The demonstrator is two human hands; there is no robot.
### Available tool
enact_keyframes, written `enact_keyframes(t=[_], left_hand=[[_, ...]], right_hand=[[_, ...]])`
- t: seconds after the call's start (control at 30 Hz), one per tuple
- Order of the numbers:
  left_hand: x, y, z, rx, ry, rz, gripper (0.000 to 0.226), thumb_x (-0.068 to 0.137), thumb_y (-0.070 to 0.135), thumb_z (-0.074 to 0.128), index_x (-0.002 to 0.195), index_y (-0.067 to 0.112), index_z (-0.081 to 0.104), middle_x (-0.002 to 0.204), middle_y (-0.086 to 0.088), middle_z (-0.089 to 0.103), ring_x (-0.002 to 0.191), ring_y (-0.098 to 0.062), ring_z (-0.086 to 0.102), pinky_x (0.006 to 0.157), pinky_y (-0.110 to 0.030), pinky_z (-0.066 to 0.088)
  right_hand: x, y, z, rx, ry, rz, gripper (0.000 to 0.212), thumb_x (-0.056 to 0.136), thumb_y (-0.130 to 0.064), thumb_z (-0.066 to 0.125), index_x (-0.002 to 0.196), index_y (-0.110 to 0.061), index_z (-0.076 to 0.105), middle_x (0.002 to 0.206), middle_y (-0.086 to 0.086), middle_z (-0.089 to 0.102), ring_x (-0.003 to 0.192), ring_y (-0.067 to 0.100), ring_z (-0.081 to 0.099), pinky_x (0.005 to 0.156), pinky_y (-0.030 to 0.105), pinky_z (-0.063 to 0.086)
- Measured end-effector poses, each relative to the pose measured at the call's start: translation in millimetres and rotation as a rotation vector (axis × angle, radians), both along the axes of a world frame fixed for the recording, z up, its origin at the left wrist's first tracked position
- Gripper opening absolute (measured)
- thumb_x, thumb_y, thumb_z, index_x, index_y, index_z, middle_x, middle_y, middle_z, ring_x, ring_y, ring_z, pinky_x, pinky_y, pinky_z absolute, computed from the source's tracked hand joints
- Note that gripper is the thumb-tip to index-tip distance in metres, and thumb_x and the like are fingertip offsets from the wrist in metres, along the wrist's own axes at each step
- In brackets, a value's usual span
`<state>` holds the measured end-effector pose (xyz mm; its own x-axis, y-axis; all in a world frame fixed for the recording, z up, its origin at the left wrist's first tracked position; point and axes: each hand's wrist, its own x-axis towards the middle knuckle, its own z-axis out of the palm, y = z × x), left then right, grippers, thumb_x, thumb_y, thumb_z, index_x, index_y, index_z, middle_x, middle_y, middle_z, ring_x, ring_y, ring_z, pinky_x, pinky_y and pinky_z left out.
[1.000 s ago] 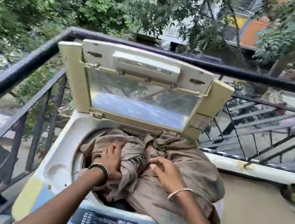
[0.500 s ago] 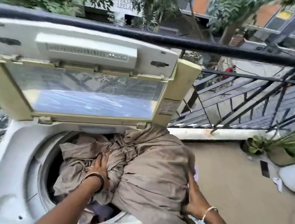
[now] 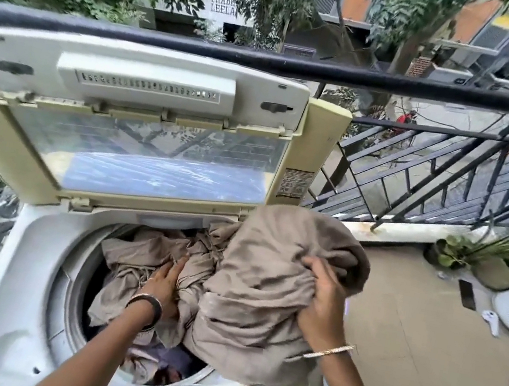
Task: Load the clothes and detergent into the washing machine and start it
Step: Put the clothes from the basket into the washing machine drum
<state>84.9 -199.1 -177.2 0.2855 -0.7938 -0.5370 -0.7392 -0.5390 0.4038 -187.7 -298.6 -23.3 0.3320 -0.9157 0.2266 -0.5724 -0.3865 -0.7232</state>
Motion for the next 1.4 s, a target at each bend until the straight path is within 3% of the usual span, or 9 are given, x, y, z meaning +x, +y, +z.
enact_keyframes(t=[0.17,0.33,0.47,0.7,0.83,0.97,1.1,1.23,1.4], left_hand=[[5.1,20.1,54.2,-0.167,0.199,0.298,0.052,0.069,0.022,0.070,0.116,0.004,0.059,0.112,-0.012,0.065,0.111,-0.025,0.060,0.084,-0.028,0.043],[29.0,53.9,83.3,-0.583,0.487,0.820,0.043,0.075,-0.003,0.054,0.108,0.023,0.067,0.108,-0.012,0.071,0.105,-0.031,0.065,0.085,-0.037,0.050],[31.3,66.4,112.7,-0.772,0.487,0.651,0.055,0.072,0.005,0.060,0.123,0.025,0.053,0.113,0.008,0.064,0.099,-0.008,0.062,0.079,-0.025,0.055],[-3.2,49.0,64.8,-0.108,0.087,-0.096,0.127,0.059,0.044,0.080,0.153,0.022,-0.002,0.157,0.003,0.010,0.146,-0.012,0.013,0.118,-0.027,0.013],[-24.3,40.1,8.0,0.157,-0.155,-0.104,0.134,0.062,0.066,0.071,0.150,0.001,-0.007,0.160,-0.016,-0.009,0.150,-0.029,-0.003,0.123,-0.037,0.005],[-32.1,34.3,-26.3,0.220,-0.162,-0.007,0.119,0.063,0.057,0.073,0.152,0.011,0.009,0.159,-0.012,0.005,0.148,-0.032,0.007,0.117,-0.052,0.024],[-36.6,23.6,-19.3,0.229,-0.156,0.072,0.072,0.091,0.031,0.056,0.151,0.012,0.021,0.161,-0.007,0.011,0.148,-0.027,0.015,0.118,-0.049,0.024],[-26.5,21.8,-12.6,0.193,-0.025,0.106,0.068,0.099,0.032,0.039,0.154,0.014,0.002,0.162,-0.002,-0.008,0.151,-0.022,-0.001,0.120,-0.050,0.017],[-12.7,31.9,-6.1,0.141,0.150,0.234,0.113,0.066,0.064,0.059,0.154,0.023,0.002,0.163,0.000,0.003,0.149,-0.021,0.015,0.119,-0.041,0.022]], right_hand=[[95.1,45.3,23.9,-0.024,-0.091,0.357,0.023,0.080,-0.015,0.054,0.100,-0.019,0.065,0.097,-0.003,0.061,0.092,0.017,0.063,0.078,0.034,0.049],[152.3,76.8,-38.7,0.122,-0.052,0.346,0.030,0.078,-0.009,0.054,0.105,-0.022,0.061,0.106,0.001,0.053,0.098,0.022,0.058,0.086,0.036,0.048],[171.7,86.4,-95.1,0.461,0.339,0.397,0.048,0.082,-0.012,0.042,0.128,-0.021,0.052,0.128,0.016,0.049,0.119,0.035,0.050,0.103,0.037,0.040],[163.4,40.7,-53.6,0.646,0.549,0.909,0.041,0.091,-0.025,0.050,0.121,0.002,0.061,0.127,0.022,0.060,0.118,0.031,0.054,0.109,0.036,0.035],[113.9,12.4,-18.4,0.600,0.625,0.899,0.037,0.092,-0.029,0.061,0.121,-0.005,0.063,0.114,0.006,0.067,0.106,0.020,0.060,0.087,0.013,0.045],[58.8,-20.0,-9.8,0.287,0.304,0.388,0.032,0.074,-0.043,0.068,0.104,-0.032,0.066,0.101,-0.011,0.070,0.094,0.010,0.066,0.083,0.035,0.055],[25.2,-47.8,-35.7,0.202,0.581,0.033,0.078,0.060,-0.037,0.081,0.130,-0.038,0.048,0.124,0.003,0.050,0.110,0.031,0.052,0.090,0.040,0.049],[28.1,-47.8,-55.2,0.046,0.622,0.014,0.019,0.068,-0.013,0.073,0.083,-0.021,0.064,0.091,0.006,0.061,0.087,0.034,0.059,0.071,0.039,0.048],[82.2,0.4,-33.5,0.120,0.210,0.216,0.020,0.070,-0.001,0.059,0.083,-0.017,0.060,0.085,0.002,0.064,0.081,0.022,0.060,0.069,0.023,0.037]])
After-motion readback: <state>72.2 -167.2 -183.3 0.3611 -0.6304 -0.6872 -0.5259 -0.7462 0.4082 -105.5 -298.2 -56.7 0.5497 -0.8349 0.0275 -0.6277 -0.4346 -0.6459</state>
